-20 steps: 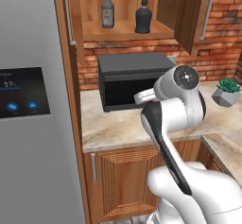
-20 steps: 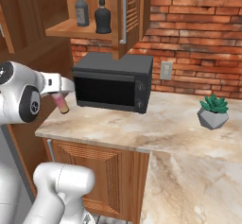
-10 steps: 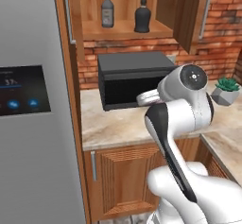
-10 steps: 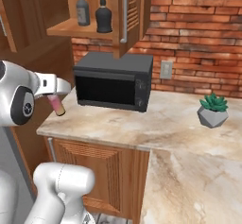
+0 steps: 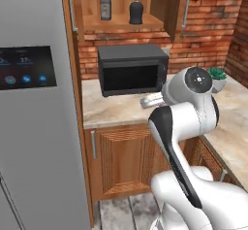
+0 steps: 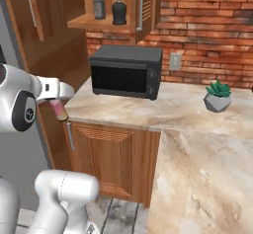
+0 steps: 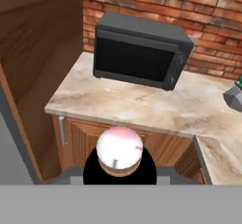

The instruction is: Sort all alcoholic drinks to one cabinet, and non-alcoholic drinks to the other.

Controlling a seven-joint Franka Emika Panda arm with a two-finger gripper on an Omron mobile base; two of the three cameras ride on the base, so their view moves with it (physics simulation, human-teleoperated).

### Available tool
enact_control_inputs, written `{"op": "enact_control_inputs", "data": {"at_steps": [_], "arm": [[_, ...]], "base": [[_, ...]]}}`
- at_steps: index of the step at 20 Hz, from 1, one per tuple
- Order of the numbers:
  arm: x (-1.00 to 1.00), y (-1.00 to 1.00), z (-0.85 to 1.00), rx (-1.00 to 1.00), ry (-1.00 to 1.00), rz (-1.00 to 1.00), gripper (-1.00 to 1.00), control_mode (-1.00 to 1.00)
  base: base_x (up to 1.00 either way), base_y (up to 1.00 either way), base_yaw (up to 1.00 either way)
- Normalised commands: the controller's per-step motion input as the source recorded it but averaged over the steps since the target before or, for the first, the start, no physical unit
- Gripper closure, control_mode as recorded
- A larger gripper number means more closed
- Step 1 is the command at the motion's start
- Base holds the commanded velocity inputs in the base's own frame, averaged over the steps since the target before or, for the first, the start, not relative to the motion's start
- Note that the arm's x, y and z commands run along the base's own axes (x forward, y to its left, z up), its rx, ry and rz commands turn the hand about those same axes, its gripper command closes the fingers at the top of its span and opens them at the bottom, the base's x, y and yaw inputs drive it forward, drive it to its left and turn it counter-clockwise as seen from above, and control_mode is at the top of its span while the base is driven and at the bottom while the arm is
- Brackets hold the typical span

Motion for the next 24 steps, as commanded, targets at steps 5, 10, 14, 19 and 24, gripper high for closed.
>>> {"op": "enact_control_inputs", "data": {"at_steps": [5,10,14,19,24], "arm": [[0.0,0.0,0.0,0.0,0.0,0.0,1.0,1.0],[0.0,0.0,0.0,0.0,0.0,0.0,1.0,1.0],[0.0,0.0,0.0,0.0,0.0,0.0,1.0,1.0],[0.0,0.0,0.0,0.0,0.0,0.0,1.0,1.0],[0.0,0.0,0.0,0.0,0.0,0.0,1.0,1.0]], "base": [[-0.98,0.15,0.0],[-0.75,0.58,0.29],[-0.57,0.58,0.64],[-0.4,0.45,0.8],[-0.32,0.49,0.81]]}}
